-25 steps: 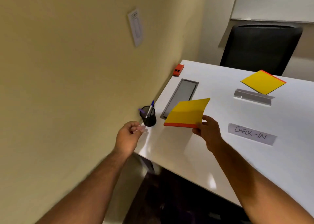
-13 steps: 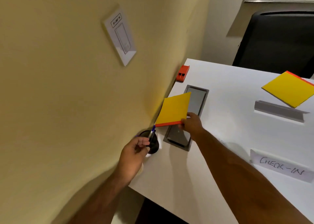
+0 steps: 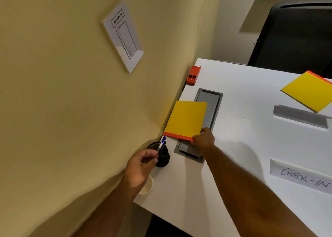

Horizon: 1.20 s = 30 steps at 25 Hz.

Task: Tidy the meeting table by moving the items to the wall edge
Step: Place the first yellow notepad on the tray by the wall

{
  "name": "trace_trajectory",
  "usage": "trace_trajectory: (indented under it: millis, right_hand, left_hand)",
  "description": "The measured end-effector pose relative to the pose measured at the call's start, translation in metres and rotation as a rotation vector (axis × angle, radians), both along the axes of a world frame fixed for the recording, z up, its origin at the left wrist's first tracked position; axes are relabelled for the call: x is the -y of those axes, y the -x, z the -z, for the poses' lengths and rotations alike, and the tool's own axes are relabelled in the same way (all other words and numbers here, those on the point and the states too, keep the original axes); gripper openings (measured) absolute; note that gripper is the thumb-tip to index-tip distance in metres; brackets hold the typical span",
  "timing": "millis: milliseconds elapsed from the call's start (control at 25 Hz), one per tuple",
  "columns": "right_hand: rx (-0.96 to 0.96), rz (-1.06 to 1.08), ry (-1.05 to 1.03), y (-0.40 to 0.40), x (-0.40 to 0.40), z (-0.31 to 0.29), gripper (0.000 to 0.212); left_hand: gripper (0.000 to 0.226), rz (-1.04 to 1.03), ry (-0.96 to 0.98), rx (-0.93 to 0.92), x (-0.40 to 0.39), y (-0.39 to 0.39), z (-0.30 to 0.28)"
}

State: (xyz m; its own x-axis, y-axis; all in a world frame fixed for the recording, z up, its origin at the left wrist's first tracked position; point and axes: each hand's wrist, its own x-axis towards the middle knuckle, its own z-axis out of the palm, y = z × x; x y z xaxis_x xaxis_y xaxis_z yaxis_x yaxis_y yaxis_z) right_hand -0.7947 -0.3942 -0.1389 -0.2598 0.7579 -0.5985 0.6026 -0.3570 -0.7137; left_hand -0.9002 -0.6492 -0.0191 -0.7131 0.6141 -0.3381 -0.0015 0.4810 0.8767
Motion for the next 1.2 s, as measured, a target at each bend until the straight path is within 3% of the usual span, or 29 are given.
trace_trajectory:
  millis: [200, 360, 480, 680, 1000, 1200]
  right_hand:
    - [0.009, -0.030, 0.034, 0.001, 0.009, 0.001, 0.042]
    - [0.141, -0.206, -0.139, 0.001, 0.000, -0.002, 0.026]
    - [0.224, -0.267, -0.257, -0.003, -0.002, -0.001, 0.026]
    - [0.116, -0.243, -0.268, -0.022, 0.015, -0.012, 0.046]
    - [-0.020, -0.248, -0.311, -0.081, 0.098, -0.048, 0.011]
    - [-0.037, -0.296, -0.390, -0.132, 0.170, -0.079, 0.008]
  left_hand:
    - [0.025, -0.031, 0.012, 0.004, 0.005, -0.004, 0.004]
    - [0.023, -0.024, 0.034, 0.013, 0.009, -0.001, 0.006]
    - [0.024, -0.014, 0.032, 0.003, 0.012, -0.002, 0.007]
    - [0.024, -0.009, -0.004, 0.006, 0.017, -0.012, 0.003]
    - [0.017, 0.058, 0.047, -0.100, 0.060, -0.049, -0.024]
    - [0.012, 0.053, 0.035, -0.170, 0.109, -0.099, -0.033]
